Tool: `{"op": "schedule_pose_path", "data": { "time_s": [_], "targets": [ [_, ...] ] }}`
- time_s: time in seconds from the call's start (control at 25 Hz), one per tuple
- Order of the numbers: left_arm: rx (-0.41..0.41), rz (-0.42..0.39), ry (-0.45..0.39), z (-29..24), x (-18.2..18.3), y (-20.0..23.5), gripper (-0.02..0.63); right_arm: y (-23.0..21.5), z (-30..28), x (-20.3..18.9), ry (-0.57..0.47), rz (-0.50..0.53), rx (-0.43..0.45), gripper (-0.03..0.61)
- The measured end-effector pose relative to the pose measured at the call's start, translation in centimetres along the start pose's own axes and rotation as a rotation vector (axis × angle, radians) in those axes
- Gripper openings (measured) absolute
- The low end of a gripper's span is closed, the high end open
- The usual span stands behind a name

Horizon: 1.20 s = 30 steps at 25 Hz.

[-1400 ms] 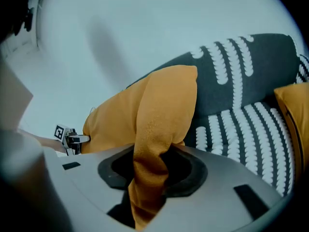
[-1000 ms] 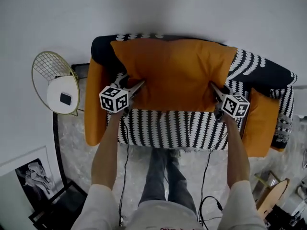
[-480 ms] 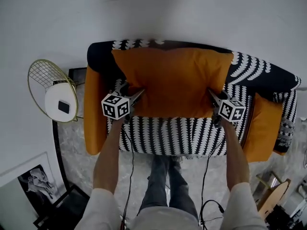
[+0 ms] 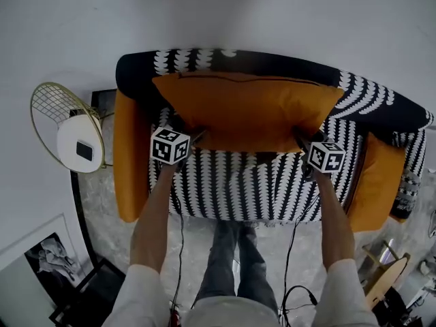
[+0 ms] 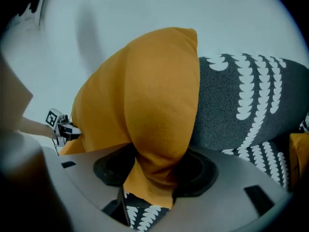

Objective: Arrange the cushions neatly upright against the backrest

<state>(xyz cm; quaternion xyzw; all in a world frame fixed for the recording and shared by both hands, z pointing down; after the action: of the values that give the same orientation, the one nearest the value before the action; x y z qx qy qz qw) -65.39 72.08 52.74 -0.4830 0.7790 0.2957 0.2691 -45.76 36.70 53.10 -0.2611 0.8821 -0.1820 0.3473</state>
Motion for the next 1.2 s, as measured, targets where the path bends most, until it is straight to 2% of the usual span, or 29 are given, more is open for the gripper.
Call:
{"op": "schedule_pose_path", "data": {
  "time_s": [0.08, 0.2, 0.32, 0.4, 0.48, 0.6, 0.76, 0.84, 1.04, 1.12, 1.16, 1.2],
  "targets": [
    [0.016, 0.030, 0.020, -0.7, -0.8, 0.2, 0.332, -0.3, -0.7, -0.5, -0.012, 0.017, -0.030, 0.263],
    [0.047, 0.062, 0.004, -0.9, -1.6, 0.5, 0.358, -0.4, -1.3, -0.7, -0.050, 0.010, -0.066, 0.304],
    [0.088, 0.046, 0.005, -0.3, -1.9, 0.5, 0.384, -0.6, -0.7, -0.7, -0.070, 0.023, -0.101, 0.341],
    [0.114, 0.025, 0.003, 0.5, -2.1, 0.1, 0.394, -0.9, 0.3, -0.9, -0.088, 0.042, -0.128, 0.390],
    [0.140, 0.025, -0.004, 1.4, -2.7, -0.1, 0.396, -1.3, 1.5, -1.2, -0.114, 0.024, -0.124, 0.402],
    [0.183, 0.074, -0.029, 3.6, -4.1, -0.3, 0.396, -1.5, 3.7, -1.9, -0.177, -0.031, -0.108, 0.400],
    [0.194, 0.078, -0.086, 6.3, -4.7, -2.3, 0.394, -0.9, 6.0, -3.0, -0.186, 0.000, -0.105, 0.396],
    [0.196, 0.076, -0.122, 7.0, -4.1, -3.3, 0.392, -0.1, 6.7, -3.1, -0.191, 0.020, -0.095, 0.374],
    [0.175, 0.039, -0.162, 7.8, -2.2, -6.9, 0.351, 2.3, 9.1, -3.2, -0.207, 0.074, -0.080, 0.264],
    [0.169, 0.028, -0.185, 8.5, -1.3, -8.4, 0.280, 3.1, 10.6, -3.3, -0.224, 0.090, -0.088, 0.184],
    [0.168, 0.015, -0.195, 9.0, -0.8, -9.2, 0.226, 3.6, 11.4, -3.2, -0.238, 0.096, -0.092, 0.142],
    [0.167, 0.001, -0.205, 9.5, -0.3, -9.9, 0.140, 4.1, 12.3, -3.2, -0.251, 0.097, -0.091, 0.069]
  ]
}}
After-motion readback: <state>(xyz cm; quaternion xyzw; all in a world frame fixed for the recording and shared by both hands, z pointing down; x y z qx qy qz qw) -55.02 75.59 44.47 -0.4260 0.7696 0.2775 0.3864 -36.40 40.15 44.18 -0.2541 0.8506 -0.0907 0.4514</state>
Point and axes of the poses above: the fingertips, and each gripper's own axes: z backward along the fingers, y to its left, x out of its top, the point moved 7 cm from there along z, backward along the fingers, and after that the axes turned 14 degrees about -z, right-handed, at the moved point
